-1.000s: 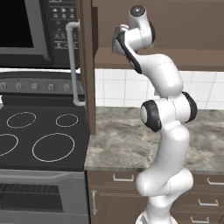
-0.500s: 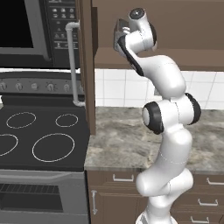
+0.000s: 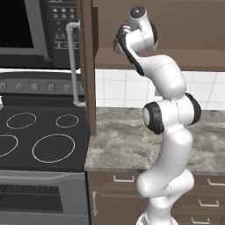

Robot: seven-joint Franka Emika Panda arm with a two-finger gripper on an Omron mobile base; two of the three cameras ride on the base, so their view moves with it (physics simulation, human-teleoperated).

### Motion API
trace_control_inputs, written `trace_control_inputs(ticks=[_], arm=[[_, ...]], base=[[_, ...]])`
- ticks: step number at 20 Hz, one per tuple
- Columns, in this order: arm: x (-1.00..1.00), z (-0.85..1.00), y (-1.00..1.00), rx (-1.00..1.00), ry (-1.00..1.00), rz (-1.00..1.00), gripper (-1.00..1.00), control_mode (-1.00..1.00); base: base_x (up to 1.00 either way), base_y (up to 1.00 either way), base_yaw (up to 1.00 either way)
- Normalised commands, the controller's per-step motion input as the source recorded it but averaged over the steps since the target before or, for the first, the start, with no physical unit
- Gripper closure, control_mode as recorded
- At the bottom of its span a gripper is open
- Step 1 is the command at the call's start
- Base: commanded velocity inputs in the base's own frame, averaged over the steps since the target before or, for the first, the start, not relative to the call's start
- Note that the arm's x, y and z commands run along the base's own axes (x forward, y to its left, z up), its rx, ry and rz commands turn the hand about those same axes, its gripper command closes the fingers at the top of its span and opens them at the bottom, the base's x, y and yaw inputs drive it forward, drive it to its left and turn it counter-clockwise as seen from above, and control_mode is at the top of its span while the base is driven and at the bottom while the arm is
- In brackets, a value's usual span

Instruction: Retrieve the tupperware and aluminum foil from the cabinet and place them on the dining counter near the plate with garlic and bell pepper to prepare for storing leftovers.

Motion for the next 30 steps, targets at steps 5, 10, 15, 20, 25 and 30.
trace_control_inputs(ticks=[5, 10, 15, 20, 25, 30], arm=[[-0.79, -0.01, 0.0, 0.0, -0.09, 0.0, 1.0, -1.0], [-1.0, -0.18, 0.0, 0.0, -0.22, 0.0, 1.0, -1.0], [-1.0, -0.42, -0.21, -0.01, -0.31, -0.05, 1.0, -1.0], [-1.0, 0.22, -0.77, 0.02, -0.1, -0.03, 1.0, -1.0], [-1.0, 0.29, -0.48, 0.0, 0.03, 0.03, 1.0, -1.0], [-1.0, 0.07, -0.05, -0.05, 0.24, 0.14, 1.0, -1.0]], base=[[0.0, 0.0, 0.0], [0.0, 0.0, 0.0], [0.0, 0.0, 0.0], [0.0, 0.0, 0.0], [0.0, 0.0, 0.0], [0.0, 0.0, 0.0]])
